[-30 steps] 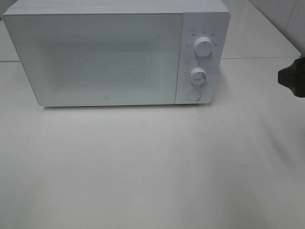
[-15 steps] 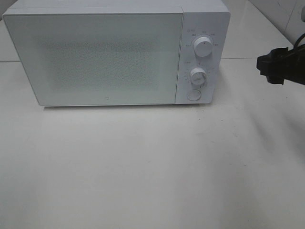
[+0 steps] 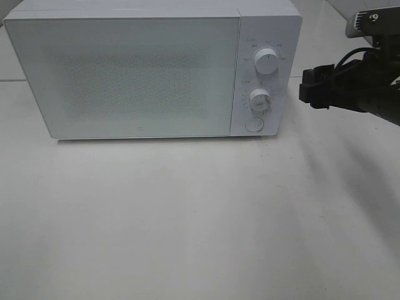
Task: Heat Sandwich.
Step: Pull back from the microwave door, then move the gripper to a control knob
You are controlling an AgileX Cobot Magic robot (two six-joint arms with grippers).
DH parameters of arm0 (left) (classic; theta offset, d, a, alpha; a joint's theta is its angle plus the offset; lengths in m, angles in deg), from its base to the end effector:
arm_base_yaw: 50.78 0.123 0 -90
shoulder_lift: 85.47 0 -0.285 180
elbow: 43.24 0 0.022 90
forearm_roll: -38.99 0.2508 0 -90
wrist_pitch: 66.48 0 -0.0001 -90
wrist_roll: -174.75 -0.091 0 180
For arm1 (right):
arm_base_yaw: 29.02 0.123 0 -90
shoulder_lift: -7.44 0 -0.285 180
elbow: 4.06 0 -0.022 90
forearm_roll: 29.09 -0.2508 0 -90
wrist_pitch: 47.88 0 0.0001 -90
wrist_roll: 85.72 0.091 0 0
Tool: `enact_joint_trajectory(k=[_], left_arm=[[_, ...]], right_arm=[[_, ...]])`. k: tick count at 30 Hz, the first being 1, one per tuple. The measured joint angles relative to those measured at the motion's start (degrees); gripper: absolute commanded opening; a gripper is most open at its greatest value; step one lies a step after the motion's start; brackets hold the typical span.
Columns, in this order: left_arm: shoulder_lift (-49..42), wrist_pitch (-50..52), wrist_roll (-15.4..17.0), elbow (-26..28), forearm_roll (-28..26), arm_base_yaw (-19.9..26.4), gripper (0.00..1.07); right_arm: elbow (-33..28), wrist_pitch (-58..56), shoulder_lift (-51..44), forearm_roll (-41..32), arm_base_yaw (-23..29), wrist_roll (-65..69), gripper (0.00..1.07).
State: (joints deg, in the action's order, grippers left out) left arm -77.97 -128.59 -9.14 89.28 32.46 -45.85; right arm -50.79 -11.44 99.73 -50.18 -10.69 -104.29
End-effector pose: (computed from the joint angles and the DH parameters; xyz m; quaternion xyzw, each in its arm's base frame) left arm -0.0083 -0.0099 0.2810 -0.0042 0.8517 -0.0166 0.5238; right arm 0.2705 0.0692 0.2106 -0.0693 0.7856 0.0060 0.6148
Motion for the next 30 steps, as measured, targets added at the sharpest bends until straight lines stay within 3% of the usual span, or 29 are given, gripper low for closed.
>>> enact_joint_trajectory(k=[16,30], left_arm=[[0.00,0.00,0.06,0.00,0.00,0.00,0.98],[0.00,0.00,0.06,0.00,0.00,0.00,0.98]], right_arm=[[0.11,21.54,10.31,-22.69,18.28,-3.84,0.76],[0.23,28.71,18.28,-31.28,28.02,-3.90,0.76]])
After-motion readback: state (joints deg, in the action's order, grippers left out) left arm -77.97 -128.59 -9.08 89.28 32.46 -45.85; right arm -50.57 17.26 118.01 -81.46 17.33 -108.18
